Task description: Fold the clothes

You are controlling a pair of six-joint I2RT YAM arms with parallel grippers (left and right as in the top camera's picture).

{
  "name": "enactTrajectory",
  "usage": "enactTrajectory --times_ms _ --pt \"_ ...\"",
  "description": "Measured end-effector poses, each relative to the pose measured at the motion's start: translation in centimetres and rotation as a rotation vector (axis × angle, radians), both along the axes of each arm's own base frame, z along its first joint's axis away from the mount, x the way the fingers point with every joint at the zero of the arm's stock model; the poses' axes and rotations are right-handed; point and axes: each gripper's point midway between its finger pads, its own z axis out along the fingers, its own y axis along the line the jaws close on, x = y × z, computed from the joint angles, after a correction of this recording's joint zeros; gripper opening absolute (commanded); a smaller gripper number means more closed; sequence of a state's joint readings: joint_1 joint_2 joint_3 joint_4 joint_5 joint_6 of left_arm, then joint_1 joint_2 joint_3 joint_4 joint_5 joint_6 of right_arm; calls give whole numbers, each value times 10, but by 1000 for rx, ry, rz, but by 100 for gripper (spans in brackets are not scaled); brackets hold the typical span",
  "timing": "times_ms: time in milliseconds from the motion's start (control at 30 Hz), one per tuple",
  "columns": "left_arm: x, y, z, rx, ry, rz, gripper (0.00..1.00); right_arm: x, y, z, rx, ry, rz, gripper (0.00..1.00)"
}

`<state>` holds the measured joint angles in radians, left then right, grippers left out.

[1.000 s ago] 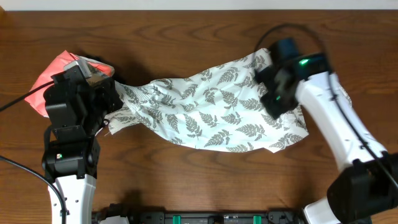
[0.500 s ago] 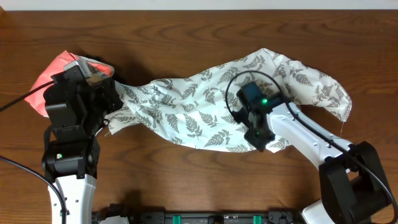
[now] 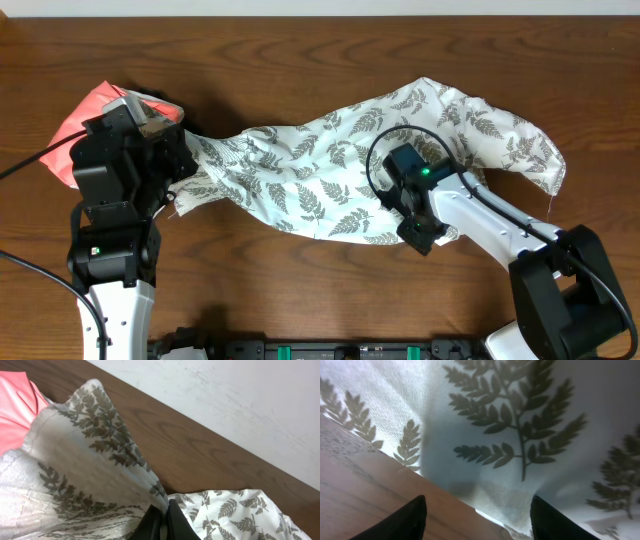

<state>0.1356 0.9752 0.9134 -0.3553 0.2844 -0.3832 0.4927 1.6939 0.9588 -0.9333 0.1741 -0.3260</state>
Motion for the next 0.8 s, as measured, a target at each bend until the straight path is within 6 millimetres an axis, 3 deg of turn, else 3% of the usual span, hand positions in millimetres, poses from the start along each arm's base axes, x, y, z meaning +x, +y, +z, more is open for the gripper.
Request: enactTrajectory --times_ms 300,533,800 --pt "0 0 0 0 0 0 6 11 5 -15 36 -74 1 56" --pt "0 0 0 0 0 0 6 11 6 -18 45 -89 1 2" --pt "0 0 0 0 0 0 6 12 4 -19 42 -114 -83 1"
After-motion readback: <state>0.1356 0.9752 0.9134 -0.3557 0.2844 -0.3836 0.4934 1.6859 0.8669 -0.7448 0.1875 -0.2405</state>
